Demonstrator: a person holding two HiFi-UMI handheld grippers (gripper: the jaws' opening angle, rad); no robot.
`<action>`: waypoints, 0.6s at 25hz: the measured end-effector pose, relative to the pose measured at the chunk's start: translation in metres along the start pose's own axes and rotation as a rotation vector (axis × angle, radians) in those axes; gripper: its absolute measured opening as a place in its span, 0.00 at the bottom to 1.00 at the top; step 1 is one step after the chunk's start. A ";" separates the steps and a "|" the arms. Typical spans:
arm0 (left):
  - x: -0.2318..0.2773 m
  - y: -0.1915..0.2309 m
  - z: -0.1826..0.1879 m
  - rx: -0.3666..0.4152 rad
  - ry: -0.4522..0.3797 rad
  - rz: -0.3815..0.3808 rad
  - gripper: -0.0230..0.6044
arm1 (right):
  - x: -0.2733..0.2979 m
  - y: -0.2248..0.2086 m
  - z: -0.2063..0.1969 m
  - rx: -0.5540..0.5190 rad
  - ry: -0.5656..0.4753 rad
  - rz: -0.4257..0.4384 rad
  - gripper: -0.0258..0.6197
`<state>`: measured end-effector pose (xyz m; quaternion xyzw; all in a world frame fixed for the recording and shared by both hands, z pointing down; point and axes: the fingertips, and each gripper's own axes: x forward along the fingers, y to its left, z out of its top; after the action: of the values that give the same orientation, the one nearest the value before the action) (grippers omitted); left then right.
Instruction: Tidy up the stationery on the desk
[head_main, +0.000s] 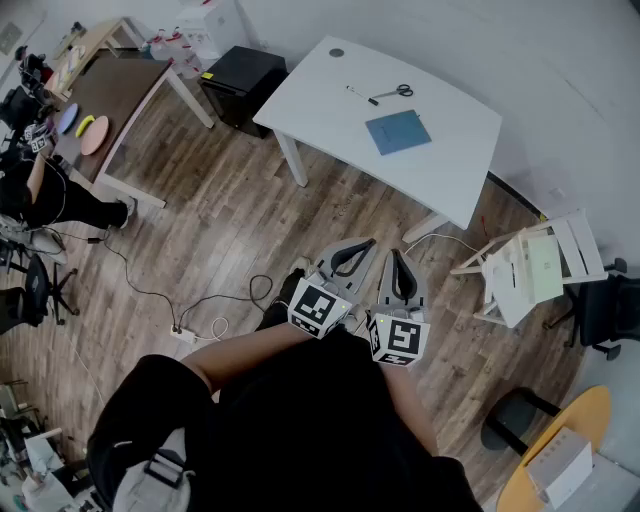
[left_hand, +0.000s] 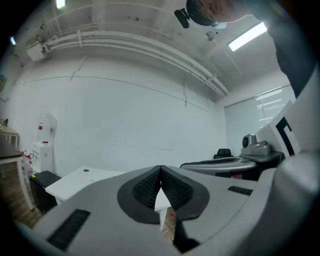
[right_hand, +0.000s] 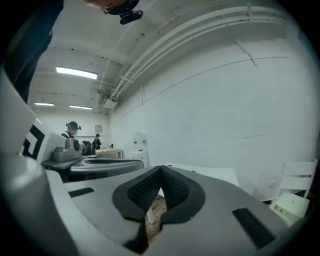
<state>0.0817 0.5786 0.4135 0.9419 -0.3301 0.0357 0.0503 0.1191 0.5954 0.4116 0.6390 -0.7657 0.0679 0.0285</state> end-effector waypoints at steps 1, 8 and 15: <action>0.000 -0.005 0.000 0.001 -0.003 0.001 0.06 | -0.004 -0.001 -0.001 0.002 -0.001 0.007 0.09; 0.003 -0.026 -0.006 0.002 -0.001 -0.006 0.06 | -0.025 -0.023 -0.001 0.121 -0.050 -0.033 0.09; 0.018 -0.013 -0.008 0.010 0.001 -0.024 0.06 | -0.011 -0.052 -0.008 0.111 -0.017 -0.135 0.09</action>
<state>0.1035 0.5790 0.4219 0.9459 -0.3188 0.0374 0.0463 0.1722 0.5984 0.4217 0.6903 -0.7162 0.1028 -0.0090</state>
